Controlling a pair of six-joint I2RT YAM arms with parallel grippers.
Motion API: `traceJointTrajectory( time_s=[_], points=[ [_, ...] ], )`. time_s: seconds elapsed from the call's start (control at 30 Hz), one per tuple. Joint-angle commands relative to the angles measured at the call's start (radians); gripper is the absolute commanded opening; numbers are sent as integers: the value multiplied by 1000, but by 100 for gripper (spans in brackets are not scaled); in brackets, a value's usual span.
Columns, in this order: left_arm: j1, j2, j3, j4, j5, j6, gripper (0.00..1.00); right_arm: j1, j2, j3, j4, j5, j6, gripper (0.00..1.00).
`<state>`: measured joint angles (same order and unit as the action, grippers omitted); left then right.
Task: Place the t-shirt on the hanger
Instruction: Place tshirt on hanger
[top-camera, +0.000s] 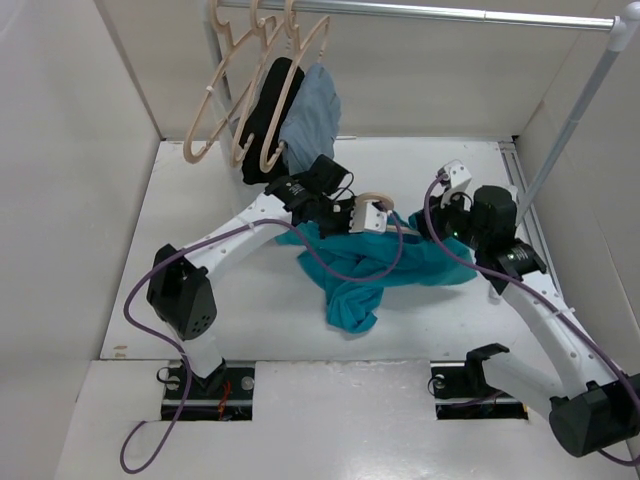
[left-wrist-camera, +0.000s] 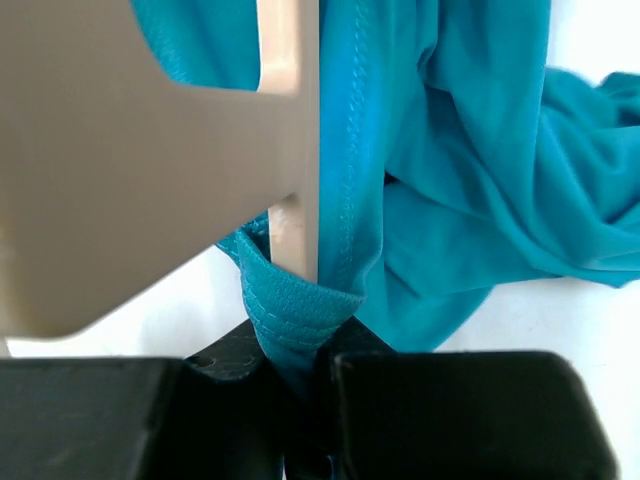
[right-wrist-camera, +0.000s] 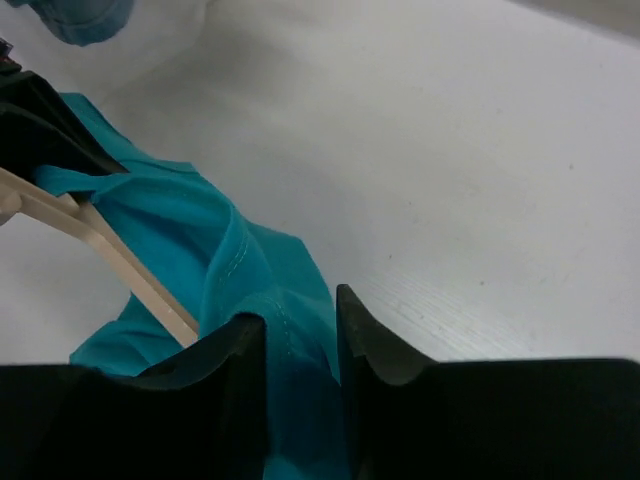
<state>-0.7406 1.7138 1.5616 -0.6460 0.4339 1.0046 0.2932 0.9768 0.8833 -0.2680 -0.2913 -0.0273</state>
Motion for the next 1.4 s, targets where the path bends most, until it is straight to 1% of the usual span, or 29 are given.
traceJointTrajectory(
  time_s=[0.0,0.03,0.07,0.13,0.17,0.23,0.27,0.33,0.37,0.4,0.43,0.47,0.5,0.53,0.57,0.6,0.63,0.67,0.73,0.77,0.83,0.87,0.9,0.97,1.03,1.13,1.23,1.3,1.37],
  points=[
    [-11,-23,64,12,176,15,0,-22,-3,23,67,-114,-58,37],
    [-11,-32,64,12,192,25,0,-32,-3,37,40,-143,-121,54],
    [-11,-33,64,12,201,25,0,-32,-3,57,-38,-176,-158,62],
    [-11,-33,64,12,191,49,0,-43,-3,130,-121,-187,-259,74],
    [-11,-11,75,12,190,49,0,-43,-3,153,-185,-187,-281,74],
    [-11,9,98,-1,166,60,0,-43,-12,213,-233,-172,-309,74],
    [-11,18,109,-1,166,60,0,-43,-12,232,-253,-172,-331,72],
    [-11,33,124,-11,176,60,0,-43,-3,293,-324,-225,-365,64],
    [-11,47,136,-11,177,60,0,-43,14,319,-353,-265,-399,53],
    [-11,64,137,-11,177,51,0,-43,25,345,-411,-349,-411,48],
    [-2,73,150,-11,177,51,0,-43,36,371,-442,-380,-421,46],
    [-2,82,150,-11,177,37,0,-43,46,419,-474,-402,-421,46],
    [16,107,185,-11,177,16,0,-43,74,442,-512,-402,-431,49],
    [44,118,222,-35,210,0,0,-54,91,478,-595,-343,-431,52],
    [58,128,222,-46,227,-14,0,-64,105,479,-631,-298,-431,56],
    [69,129,250,-56,239,-14,0,-78,129,491,-663,-252,-422,62],
    [69,138,250,-66,239,-5,0,-91,140,491,-710,-215,-422,65],
    [69,129,250,-66,239,11,0,-101,151,491,-724,-192,-422,65],
    [69,109,200,-51,249,35,0,-101,151,491,-724,-232,-469,66],
    [69,87,183,-29,262,45,0,-92,134,491,-673,-290,-470,66],
    [69,78,161,-29,284,90,0,-23,65,444,-588,-261,-479,67],
    [69,67,150,-38,284,109,0,0,44,424,-512,-235,-479,66],
    [57,67,150,-38,284,120,0,44,28,407,-475,-182,-493,63],
    [47,67,141,-52,284,149,0,75,17,384,-409,-167,-508,54],
    [47,67,141,-67,284,167,0,87,17,373,-335,-177,-508,51],
    [38,67,163,-99,310,190,0,96,83,384,-320,-207,-548,50],
    [38,58,172,-112,319,201,0,96,143,394,-400,-279,-626,47],
    [38,58,172,-112,328,201,0,96,132,375,-413,-316,-640,43],
    [49,58,172,-101,328,178,0,96,96,346,-393,-341,-640,41]
  ],
)
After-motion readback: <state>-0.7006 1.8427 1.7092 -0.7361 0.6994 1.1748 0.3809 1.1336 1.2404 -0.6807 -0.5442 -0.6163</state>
